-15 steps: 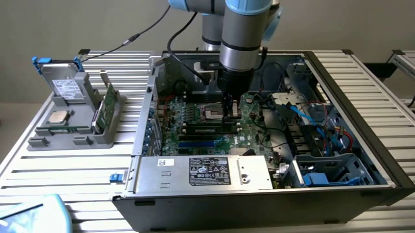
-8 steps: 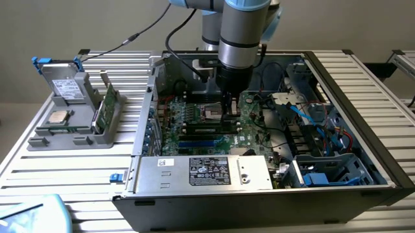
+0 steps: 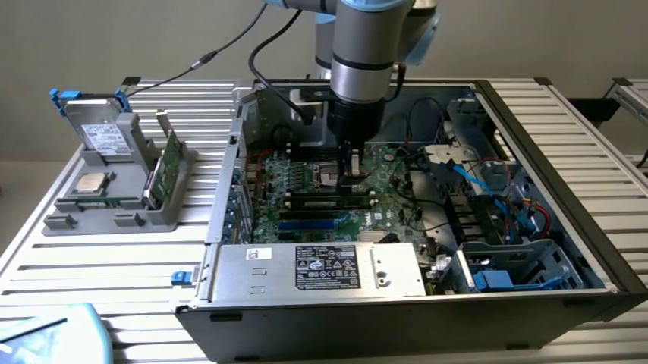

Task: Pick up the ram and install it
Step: 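Press down the ram until it locks into place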

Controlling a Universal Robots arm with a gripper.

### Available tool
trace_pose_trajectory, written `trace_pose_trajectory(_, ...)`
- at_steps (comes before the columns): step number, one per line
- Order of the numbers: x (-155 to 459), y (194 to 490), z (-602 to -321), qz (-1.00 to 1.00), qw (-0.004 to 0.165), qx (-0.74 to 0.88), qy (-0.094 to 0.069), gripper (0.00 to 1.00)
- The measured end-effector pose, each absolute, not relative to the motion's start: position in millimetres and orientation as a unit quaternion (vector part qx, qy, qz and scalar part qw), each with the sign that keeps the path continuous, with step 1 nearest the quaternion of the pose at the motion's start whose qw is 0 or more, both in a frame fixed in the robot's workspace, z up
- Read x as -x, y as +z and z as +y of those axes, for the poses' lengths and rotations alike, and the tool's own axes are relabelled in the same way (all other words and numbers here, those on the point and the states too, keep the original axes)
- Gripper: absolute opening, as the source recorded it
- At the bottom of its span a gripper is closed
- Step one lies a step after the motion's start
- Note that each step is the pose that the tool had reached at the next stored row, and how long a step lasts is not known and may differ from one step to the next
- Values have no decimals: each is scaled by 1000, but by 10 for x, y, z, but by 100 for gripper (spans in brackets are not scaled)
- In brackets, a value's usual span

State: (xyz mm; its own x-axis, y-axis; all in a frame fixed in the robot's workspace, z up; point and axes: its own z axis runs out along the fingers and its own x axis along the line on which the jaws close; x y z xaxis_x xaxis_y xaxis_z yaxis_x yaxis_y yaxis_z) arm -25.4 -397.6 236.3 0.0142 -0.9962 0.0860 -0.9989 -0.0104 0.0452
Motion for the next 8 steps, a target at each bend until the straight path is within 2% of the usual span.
trace_pose_trajectory(8,486,2366,-3958,-702,46,-711,15,11)
